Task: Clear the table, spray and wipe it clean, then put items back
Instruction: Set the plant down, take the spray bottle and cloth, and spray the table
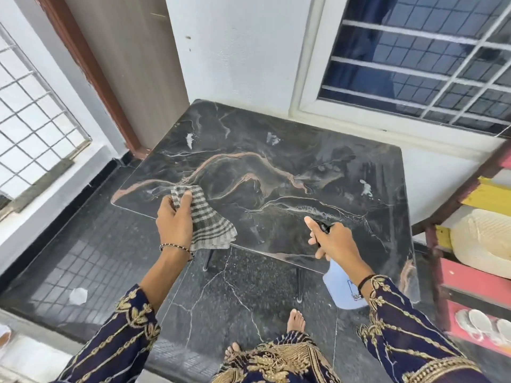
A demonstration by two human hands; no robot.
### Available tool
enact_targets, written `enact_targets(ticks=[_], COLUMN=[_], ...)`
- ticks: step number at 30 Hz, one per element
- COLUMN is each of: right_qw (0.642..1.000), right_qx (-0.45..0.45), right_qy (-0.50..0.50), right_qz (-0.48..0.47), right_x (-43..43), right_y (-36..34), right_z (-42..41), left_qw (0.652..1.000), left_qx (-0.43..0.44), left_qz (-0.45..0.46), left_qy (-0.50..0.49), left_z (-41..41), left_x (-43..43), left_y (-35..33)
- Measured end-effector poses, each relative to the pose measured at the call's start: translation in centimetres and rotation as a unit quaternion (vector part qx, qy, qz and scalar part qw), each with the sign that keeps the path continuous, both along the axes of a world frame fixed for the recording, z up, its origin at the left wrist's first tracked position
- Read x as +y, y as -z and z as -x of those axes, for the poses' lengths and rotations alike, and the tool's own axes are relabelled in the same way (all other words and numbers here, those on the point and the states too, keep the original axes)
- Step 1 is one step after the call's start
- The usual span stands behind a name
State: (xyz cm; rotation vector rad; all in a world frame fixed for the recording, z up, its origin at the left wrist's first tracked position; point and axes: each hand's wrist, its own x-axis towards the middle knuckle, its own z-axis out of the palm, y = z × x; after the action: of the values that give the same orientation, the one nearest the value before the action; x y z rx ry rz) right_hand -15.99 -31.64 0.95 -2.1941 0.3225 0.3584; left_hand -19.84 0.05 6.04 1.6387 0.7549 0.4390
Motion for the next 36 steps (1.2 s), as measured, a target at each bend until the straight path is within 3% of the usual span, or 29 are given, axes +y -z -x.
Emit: enact_targets(ticks=[8, 12, 20, 25, 29, 36], right_qw=[0.996, 0.994, 0.993, 0.997, 0.997, 0.987], right_qx=[-0.005, 0.002, -0.031, -0.036, -0.048, -0.094], right_qy=[0.083, 0.105, 0.113, 0.075, 0.058, 0.127], right_qz=[0.012, -0.026, 0.023, -0.006, -0.013, 0.0], right_x=[-6.0, -9.1, -14.7, -16.9, -17.9, -19.8], right_y=[0.9, 0.4, 0.4, -1.3, -1.5, -1.6], right_z=[-2.5, -5.8, -16.4, -23.4, -28.1, -32.7], left_qw=[0.996, 0.993, 0.991, 0.994, 0.993, 0.995], left_qx=[0.008, -0.002, -0.011, -0.009, 0.023, 0.021], left_qz=[0.012, 0.023, 0.063, 0.037, 0.068, 0.034], left_qy=[0.084, 0.113, 0.116, 0.105, 0.098, 0.089], left_z=[-5.2, -8.7, -15.9, -19.4, -21.6, -24.9], left_x=[-8.8, -13.5, -19.1, -22.4, -24.5, -26.7], left_y=[0.0, -0.6, 0.3, 0.1, 0.7, 1.0])
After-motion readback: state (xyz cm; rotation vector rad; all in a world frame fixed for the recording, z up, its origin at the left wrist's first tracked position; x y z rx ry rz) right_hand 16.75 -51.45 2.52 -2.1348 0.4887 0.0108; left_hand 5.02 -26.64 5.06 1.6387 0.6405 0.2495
